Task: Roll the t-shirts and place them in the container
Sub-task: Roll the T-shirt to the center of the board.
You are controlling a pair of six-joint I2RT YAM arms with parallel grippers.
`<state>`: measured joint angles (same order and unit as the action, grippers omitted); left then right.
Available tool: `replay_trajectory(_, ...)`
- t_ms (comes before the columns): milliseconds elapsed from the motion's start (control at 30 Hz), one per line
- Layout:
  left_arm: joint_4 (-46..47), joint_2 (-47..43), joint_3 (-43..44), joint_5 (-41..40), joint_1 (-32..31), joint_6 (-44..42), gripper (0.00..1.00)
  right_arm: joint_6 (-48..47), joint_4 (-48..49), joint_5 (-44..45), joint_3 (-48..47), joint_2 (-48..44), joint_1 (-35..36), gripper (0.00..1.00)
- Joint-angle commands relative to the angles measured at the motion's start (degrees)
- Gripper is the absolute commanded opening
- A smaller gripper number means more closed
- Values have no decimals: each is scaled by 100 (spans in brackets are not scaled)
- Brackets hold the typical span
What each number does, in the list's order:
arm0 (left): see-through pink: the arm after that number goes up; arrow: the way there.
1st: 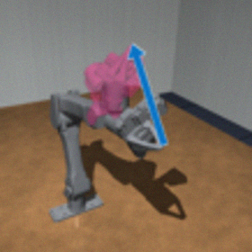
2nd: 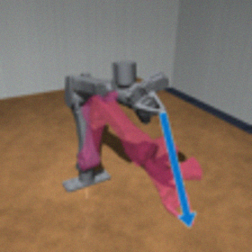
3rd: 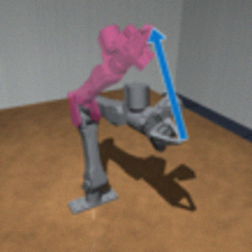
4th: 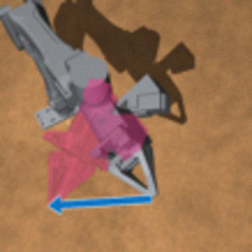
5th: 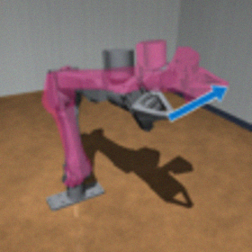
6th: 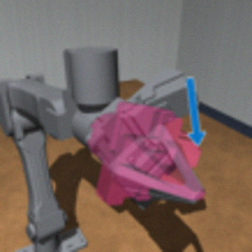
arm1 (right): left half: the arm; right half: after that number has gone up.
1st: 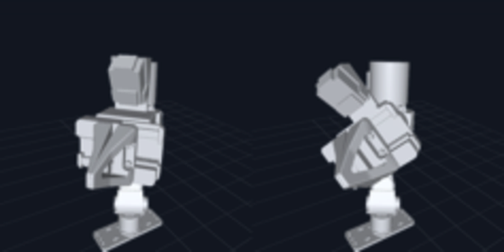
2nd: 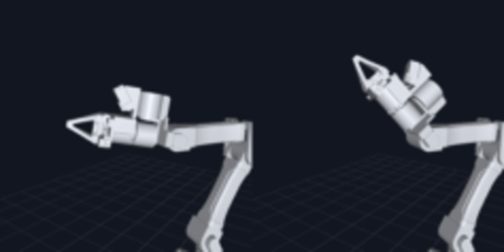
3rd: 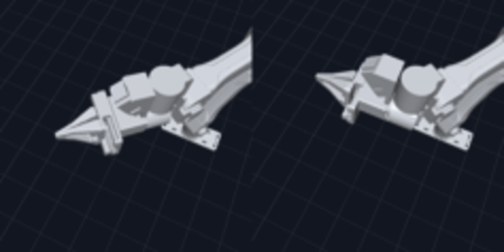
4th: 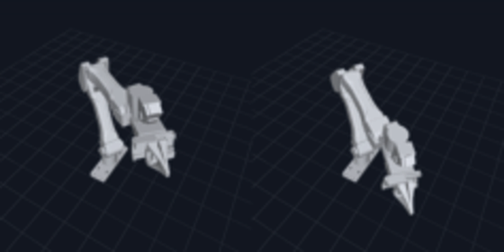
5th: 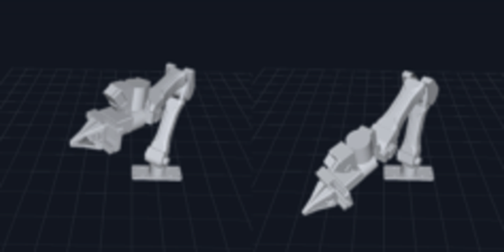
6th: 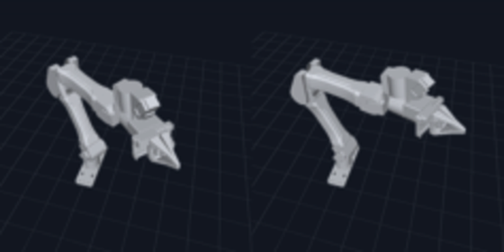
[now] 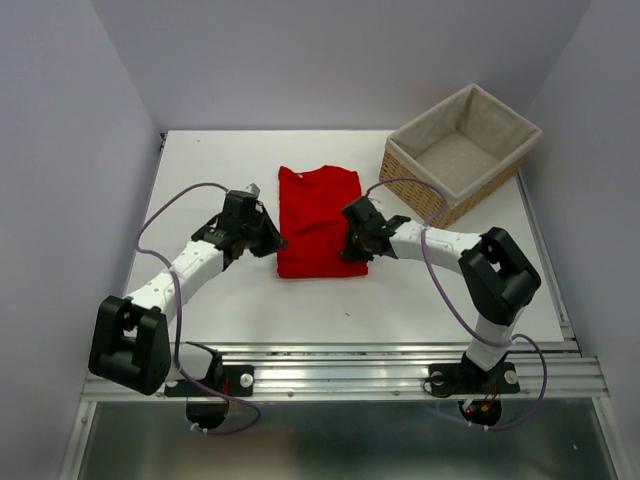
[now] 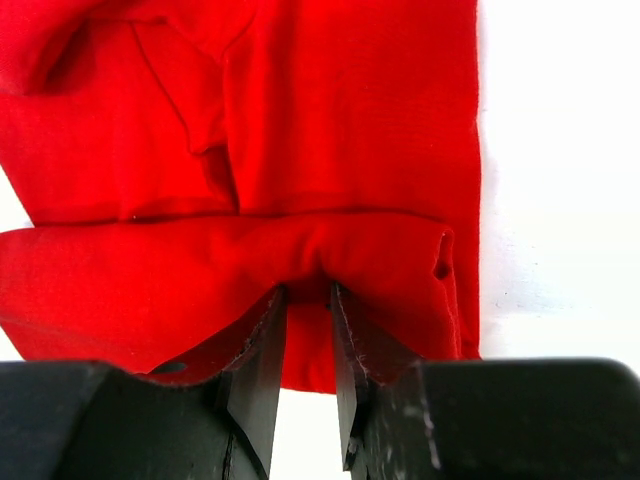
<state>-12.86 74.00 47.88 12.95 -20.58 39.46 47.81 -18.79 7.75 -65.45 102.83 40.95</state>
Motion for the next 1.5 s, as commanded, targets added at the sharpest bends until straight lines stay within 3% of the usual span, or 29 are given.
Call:
replay_trajectory(0,512,202,-59,410,-95,26,14,35,138,210,-73,-8,1,30)
replay_trajectory(200,504,746,2,208,-104,-79,3,18,112,245,-82,1,1,30)
replay_trajectory(633,601,1714,274,-275,-104,-343,0,-44,24,306,-20,-70,-52,30)
replay_trajectory(933,206,1118,424,-486,-104,-422,0,-211,-257,798,15,-693,-105,31)
replay_trajectory(1233,126,870,521,-294,-367,-308,0,-264,-310,719,76,-492,-210,30)
replay_trajectory(1467,468,1354,389,-144,-605,-158,0,-220,-319,877,147,-70,-210,17)
